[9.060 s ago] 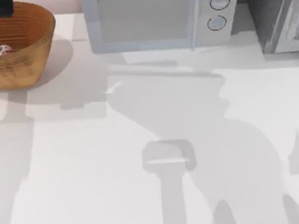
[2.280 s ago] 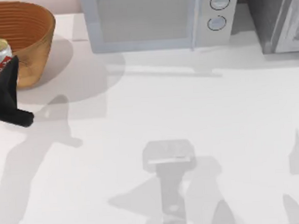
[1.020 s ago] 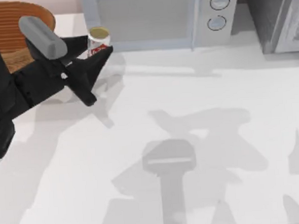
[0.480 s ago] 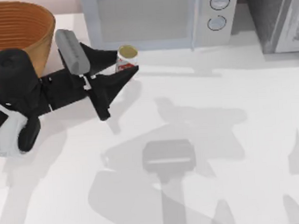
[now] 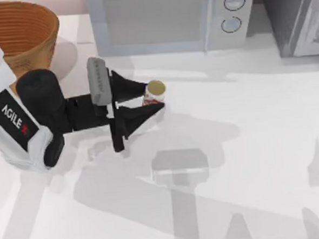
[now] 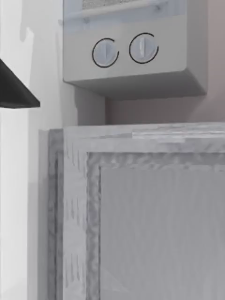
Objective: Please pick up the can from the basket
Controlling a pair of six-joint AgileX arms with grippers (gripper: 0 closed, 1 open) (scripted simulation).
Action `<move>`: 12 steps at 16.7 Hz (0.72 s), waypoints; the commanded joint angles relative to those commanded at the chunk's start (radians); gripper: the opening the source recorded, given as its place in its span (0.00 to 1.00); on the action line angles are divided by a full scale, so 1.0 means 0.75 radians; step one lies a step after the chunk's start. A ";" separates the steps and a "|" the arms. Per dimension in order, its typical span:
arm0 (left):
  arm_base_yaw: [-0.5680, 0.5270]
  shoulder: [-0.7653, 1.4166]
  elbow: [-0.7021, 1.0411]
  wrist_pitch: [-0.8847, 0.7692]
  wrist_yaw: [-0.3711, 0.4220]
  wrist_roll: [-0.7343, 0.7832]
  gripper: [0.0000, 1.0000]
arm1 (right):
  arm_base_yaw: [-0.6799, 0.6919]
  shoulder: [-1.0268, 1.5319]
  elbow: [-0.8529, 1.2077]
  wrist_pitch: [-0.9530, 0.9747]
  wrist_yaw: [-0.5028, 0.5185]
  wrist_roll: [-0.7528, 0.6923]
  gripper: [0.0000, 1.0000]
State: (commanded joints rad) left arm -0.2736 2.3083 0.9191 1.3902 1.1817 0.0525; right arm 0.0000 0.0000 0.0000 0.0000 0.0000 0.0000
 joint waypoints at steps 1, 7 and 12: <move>-0.004 0.046 0.023 0.017 0.036 -0.001 0.00 | 0.000 0.000 0.000 0.000 0.000 0.000 1.00; -0.019 0.242 0.123 0.069 0.198 -0.019 0.00 | 0.000 0.000 0.000 0.000 0.000 0.000 1.00; -0.019 0.243 0.124 0.069 0.199 -0.019 0.00 | 0.000 0.000 0.000 0.000 0.000 0.000 1.00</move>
State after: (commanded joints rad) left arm -0.2881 2.4908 1.0121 1.4418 1.3311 0.0382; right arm 0.0000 0.0000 0.0000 0.0000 0.0000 0.0000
